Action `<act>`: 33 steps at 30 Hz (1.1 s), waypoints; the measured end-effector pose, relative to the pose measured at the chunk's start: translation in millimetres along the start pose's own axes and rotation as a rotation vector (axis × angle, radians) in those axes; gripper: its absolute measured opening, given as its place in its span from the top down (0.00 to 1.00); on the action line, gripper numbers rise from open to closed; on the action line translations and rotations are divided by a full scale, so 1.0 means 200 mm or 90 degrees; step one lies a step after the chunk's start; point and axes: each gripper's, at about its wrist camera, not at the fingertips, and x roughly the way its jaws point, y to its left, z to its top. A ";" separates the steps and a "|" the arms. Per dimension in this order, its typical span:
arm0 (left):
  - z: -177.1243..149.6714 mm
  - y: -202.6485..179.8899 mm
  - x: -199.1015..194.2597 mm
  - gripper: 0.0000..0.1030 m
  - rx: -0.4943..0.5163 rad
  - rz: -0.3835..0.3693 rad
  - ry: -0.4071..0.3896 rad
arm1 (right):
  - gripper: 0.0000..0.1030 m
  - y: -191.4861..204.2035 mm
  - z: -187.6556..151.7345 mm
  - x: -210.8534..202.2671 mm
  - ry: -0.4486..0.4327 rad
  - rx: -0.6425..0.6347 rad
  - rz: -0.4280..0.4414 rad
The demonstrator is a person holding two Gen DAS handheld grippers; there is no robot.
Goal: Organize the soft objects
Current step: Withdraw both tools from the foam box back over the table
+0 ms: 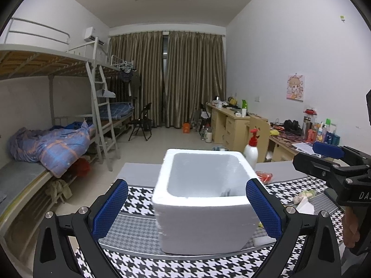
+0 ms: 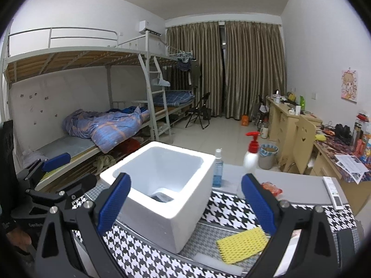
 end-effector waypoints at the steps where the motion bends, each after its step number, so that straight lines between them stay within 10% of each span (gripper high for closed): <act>1: 0.00 -0.01 0.00 0.01 0.002 -0.004 -0.001 | 0.05 -0.01 -0.01 -0.01 -0.002 0.000 -0.005; 33: 0.04 -0.42 -0.05 0.01 0.063 -0.117 -0.009 | 0.05 -0.31 -0.14 -0.34 -0.025 0.062 -0.125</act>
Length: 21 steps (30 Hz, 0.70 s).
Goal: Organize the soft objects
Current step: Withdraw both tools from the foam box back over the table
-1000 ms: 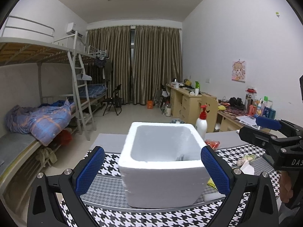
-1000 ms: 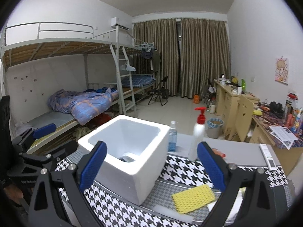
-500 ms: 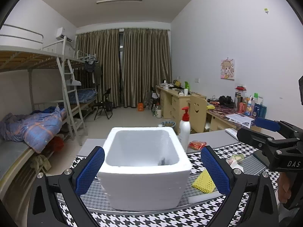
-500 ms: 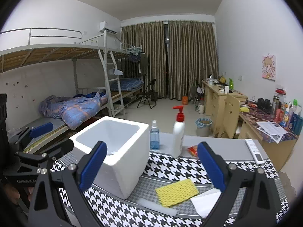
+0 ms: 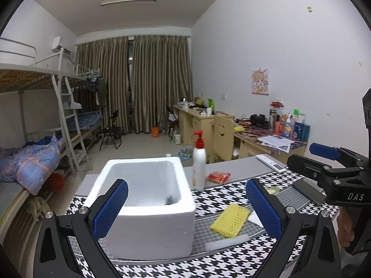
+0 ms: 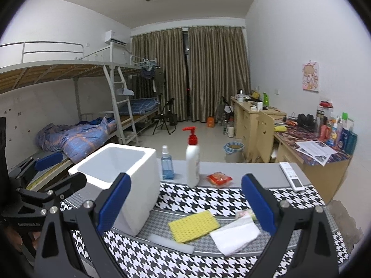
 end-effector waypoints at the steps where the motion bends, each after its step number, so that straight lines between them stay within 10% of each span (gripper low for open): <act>1: 0.00 -0.02 0.00 0.01 0.002 -0.005 0.002 | 0.05 -0.01 0.00 -0.01 -0.002 0.001 0.000; 21: -0.02 -0.21 0.10 0.01 0.028 -0.058 0.020 | 0.05 -0.25 -0.07 -0.06 -0.005 0.042 -0.052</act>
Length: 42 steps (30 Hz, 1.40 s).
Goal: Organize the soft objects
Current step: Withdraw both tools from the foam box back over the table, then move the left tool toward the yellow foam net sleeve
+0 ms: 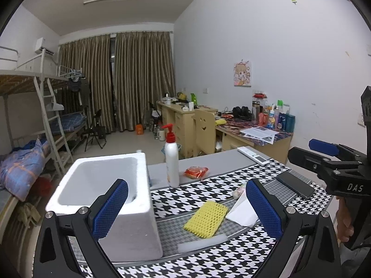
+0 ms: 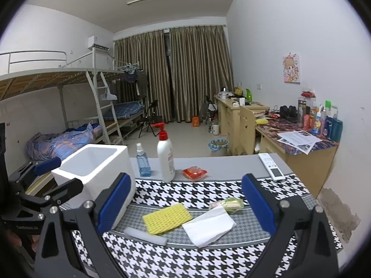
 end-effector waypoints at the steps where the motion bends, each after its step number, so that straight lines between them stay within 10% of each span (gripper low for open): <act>1: 0.00 -0.01 0.01 0.01 0.002 -0.003 0.000 | 0.05 -0.02 -0.01 0.01 0.003 0.002 -0.004; 42: -0.10 -0.23 0.46 0.01 0.007 -0.019 0.114 | 0.05 -0.34 -0.18 0.25 0.108 0.031 -0.012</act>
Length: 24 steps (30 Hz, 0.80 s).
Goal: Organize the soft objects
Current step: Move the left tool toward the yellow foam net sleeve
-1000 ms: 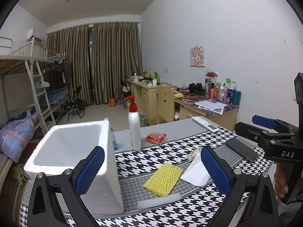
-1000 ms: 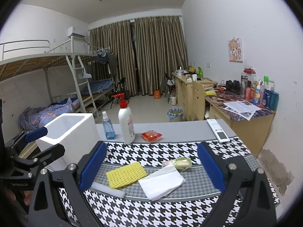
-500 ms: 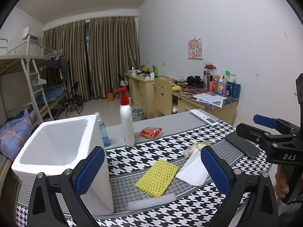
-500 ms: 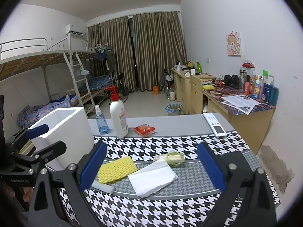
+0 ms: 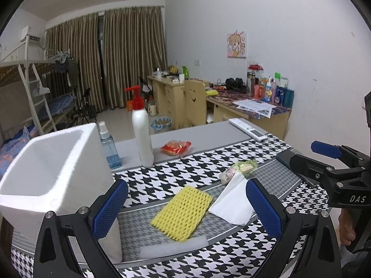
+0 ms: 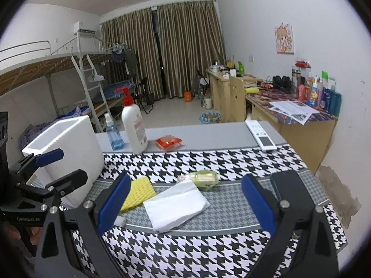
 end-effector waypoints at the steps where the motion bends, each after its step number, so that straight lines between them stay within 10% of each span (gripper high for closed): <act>1: 0.00 0.00 0.01 0.01 -0.003 0.001 0.003 | 0.05 -0.01 0.00 0.01 0.004 -0.001 -0.001; 24: -0.05 -0.04 0.29 0.01 0.001 -0.010 0.077 | 0.05 -0.10 -0.05 0.18 0.067 0.000 0.008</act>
